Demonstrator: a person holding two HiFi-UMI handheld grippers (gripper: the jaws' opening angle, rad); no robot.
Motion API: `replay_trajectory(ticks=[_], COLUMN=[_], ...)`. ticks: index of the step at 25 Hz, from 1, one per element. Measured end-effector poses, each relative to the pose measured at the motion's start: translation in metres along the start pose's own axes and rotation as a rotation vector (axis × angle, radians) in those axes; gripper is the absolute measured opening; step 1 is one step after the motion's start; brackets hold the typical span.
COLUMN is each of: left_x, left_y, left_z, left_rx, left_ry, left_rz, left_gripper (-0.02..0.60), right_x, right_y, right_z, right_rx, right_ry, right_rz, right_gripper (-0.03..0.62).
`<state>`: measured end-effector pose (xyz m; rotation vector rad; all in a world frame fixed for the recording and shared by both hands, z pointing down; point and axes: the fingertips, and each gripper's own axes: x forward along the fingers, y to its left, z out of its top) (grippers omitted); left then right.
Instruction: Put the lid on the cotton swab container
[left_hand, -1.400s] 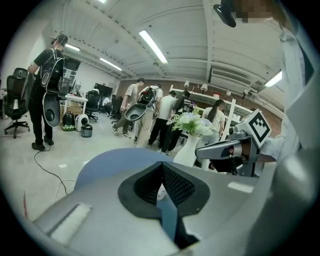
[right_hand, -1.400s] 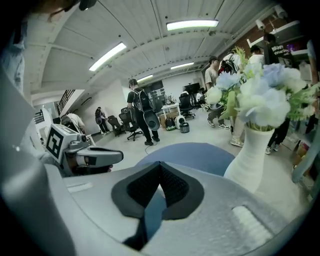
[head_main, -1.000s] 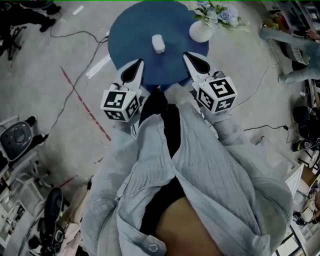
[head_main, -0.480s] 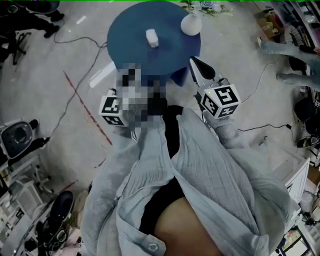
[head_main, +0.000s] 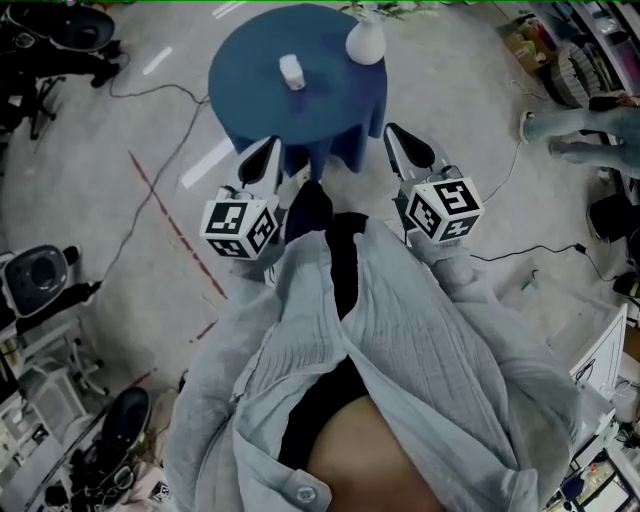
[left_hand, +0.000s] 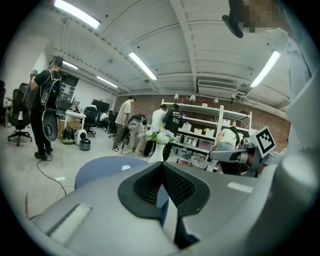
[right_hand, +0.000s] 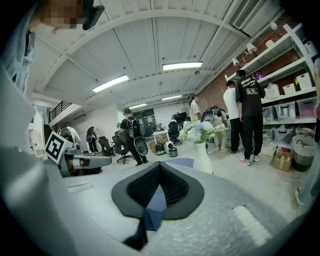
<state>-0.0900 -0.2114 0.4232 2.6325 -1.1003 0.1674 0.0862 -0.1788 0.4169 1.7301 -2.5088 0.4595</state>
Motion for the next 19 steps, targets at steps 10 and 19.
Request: replay_trajectory(ticks=[10,19], left_x=[-0.014,0.027], left_y=[-0.005,0.014], left_z=[0.01,0.072], left_rx=[0.001,-0.014], left_ry=[-0.007,0.014], left_rz=[-0.024,-0.02], left_gripper=[0.015,0.015], right_x=[-0.005,0.039], right_y=[0.022,0.006], right_z=[0.007,0.074], right_rx=[-0.007,-0.015], right_ry=[0.014,0.057], right_rz=[0.025,0.057], right_gripper=[0.002,0.002])
